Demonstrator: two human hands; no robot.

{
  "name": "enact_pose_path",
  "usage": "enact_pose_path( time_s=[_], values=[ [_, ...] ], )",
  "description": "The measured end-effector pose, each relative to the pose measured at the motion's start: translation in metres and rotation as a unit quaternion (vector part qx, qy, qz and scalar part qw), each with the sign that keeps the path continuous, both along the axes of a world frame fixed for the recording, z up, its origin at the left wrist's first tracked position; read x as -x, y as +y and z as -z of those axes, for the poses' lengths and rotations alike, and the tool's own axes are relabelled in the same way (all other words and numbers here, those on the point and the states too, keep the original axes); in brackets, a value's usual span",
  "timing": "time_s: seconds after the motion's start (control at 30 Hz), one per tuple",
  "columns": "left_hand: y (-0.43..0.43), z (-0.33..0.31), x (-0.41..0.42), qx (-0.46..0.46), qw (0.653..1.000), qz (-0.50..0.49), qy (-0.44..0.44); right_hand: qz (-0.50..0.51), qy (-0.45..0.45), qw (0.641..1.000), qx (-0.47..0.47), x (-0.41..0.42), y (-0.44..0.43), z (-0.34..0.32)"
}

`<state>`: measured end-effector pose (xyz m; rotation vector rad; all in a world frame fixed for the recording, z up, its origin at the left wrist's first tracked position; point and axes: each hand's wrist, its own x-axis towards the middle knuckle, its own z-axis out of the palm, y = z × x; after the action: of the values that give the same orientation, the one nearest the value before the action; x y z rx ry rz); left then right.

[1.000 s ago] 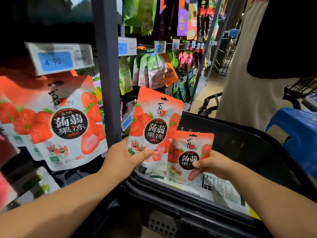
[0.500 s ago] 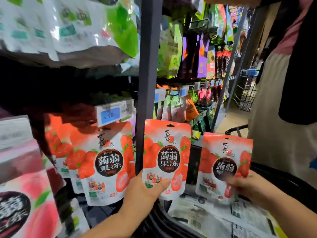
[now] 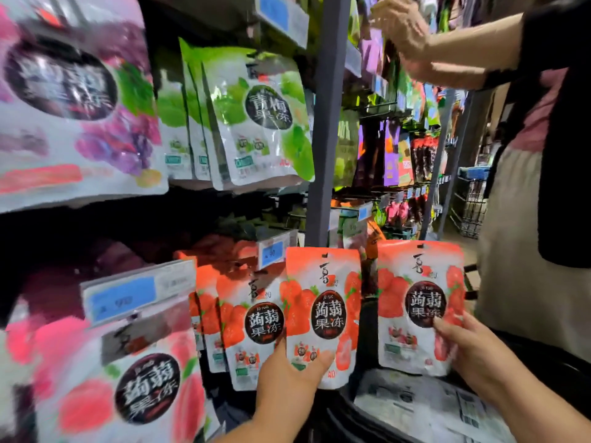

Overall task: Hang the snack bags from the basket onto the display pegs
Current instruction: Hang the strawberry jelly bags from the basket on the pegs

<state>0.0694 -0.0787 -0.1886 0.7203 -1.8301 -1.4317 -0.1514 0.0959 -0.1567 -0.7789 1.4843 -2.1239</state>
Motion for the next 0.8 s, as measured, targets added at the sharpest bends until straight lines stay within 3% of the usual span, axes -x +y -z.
enact_pose_path(
  time_s=[0.4,0.8],
  values=[
    [-0.012,0.021,-0.034,-0.052,0.995,-0.086,-0.025,-0.074,0.028,0.992,-0.097,-0.035,-0.019,-0.023],
    [-0.023,0.015,-0.038,-0.047,0.990,-0.129,-0.022,-0.169,0.015,0.979,-0.110,-0.019,-0.049,0.021]
  ],
)
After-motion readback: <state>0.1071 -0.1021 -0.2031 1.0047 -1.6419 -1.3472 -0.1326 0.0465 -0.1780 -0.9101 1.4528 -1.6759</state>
